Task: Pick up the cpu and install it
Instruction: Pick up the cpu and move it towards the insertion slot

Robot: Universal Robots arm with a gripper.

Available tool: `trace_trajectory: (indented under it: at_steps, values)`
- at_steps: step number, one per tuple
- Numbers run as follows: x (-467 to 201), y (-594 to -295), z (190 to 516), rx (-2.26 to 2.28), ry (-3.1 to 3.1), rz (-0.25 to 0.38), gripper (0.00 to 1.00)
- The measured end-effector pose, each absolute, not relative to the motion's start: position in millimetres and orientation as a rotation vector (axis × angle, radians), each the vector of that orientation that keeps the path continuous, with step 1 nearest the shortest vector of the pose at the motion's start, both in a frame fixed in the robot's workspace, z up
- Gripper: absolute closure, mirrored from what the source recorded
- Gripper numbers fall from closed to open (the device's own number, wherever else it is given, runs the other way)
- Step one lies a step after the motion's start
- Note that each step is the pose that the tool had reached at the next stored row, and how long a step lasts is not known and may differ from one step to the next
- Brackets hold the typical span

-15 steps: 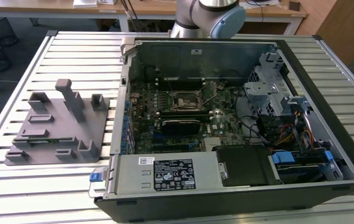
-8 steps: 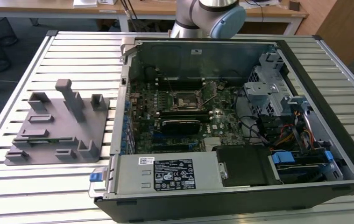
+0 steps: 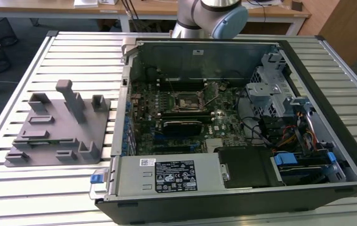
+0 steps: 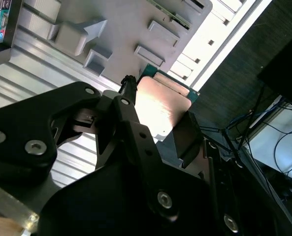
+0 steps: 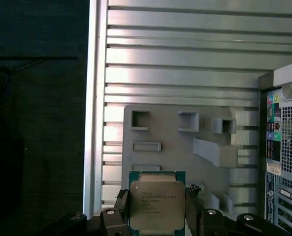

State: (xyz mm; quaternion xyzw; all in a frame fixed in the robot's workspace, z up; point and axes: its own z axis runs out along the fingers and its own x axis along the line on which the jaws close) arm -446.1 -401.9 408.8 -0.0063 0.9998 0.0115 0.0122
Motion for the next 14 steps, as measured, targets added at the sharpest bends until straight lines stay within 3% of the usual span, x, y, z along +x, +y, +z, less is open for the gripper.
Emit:
trace_trajectory:
  at_steps: [14]
  values:
    - [-429,-402,409,-0.020,3.117,0.036,0.46]
